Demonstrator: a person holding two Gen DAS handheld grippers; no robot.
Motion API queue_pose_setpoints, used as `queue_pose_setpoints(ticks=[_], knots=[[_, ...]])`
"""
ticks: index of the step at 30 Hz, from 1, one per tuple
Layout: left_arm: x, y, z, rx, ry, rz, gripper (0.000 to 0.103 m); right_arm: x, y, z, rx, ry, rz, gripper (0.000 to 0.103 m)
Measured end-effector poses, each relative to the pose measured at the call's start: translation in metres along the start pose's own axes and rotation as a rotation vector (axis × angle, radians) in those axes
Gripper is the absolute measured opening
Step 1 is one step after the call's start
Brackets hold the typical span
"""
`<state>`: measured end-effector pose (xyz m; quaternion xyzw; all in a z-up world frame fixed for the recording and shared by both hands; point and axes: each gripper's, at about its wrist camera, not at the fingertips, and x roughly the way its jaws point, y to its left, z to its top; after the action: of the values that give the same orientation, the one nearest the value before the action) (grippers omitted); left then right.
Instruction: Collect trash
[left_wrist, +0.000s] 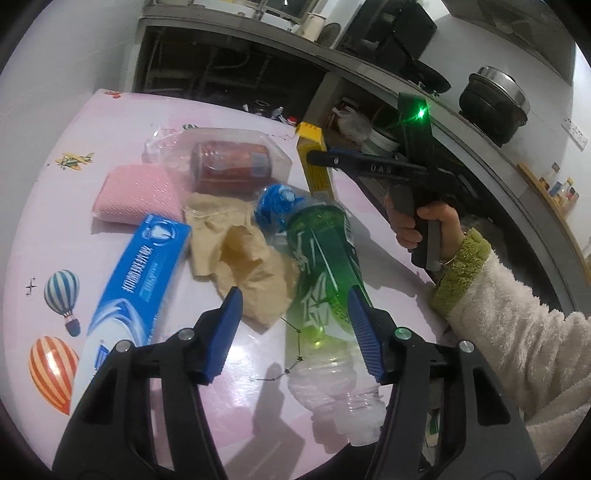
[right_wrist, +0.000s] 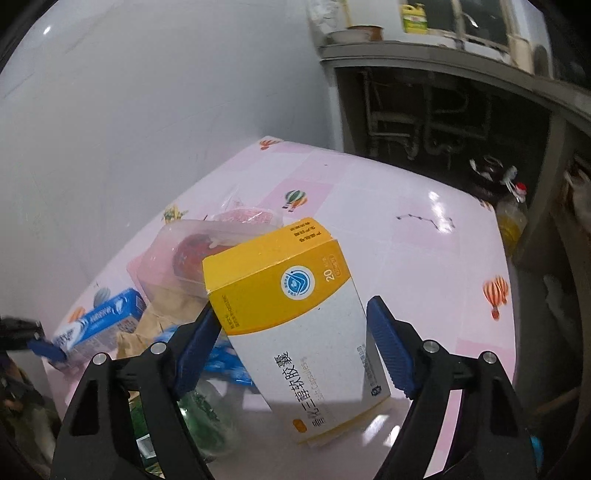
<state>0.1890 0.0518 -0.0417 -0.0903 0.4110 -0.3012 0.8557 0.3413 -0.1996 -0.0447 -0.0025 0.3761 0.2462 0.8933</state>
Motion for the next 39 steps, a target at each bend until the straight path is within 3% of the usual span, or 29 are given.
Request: queue_pose_setpoints(ticks=[6,13,19,23,25,27,31,39], knots=[[0.004,-0.006,-0.008,0.008,0.018,-0.035,0.055,-0.033,-0.016,-0.012,0.169,-0.010,-0.037,0.077],[0.011,-0.008,-0.016,0.009,0.033,-0.065,0.055,-0.105,-0.019,-0.035,0.289,-0.053,-0.058,0.076],[0.011,-0.005,-0.012,-0.009,0.010,-0.063,0.049,-0.139,-0.008,-0.048,0.350,0.042,-0.053,0.076],[0.012,-0.005,-0.005,-0.009,0.003,-0.033,0.044,-0.123,0.003,-0.056,0.376,0.150,-0.081,0.076],[0.012,-0.007,0.000,-0.004,0.002,-0.009,0.043,-0.104,0.012,-0.061,0.339,0.207,-0.205,0.076],[0.011,-0.009,0.004,0.005,-0.006,0.010,0.042,-0.082,0.019,-0.064,0.311,0.238,-0.236,0.077],[0.007,-0.014,0.016,0.043,-0.036,0.059,0.042,-0.051,0.022,-0.067,0.266,0.236,-0.304,0.077],[0.018,-0.012,0.051,0.051,-0.008,0.098,0.042,-0.039,0.006,-0.090,0.299,0.245,-0.288,0.079]])
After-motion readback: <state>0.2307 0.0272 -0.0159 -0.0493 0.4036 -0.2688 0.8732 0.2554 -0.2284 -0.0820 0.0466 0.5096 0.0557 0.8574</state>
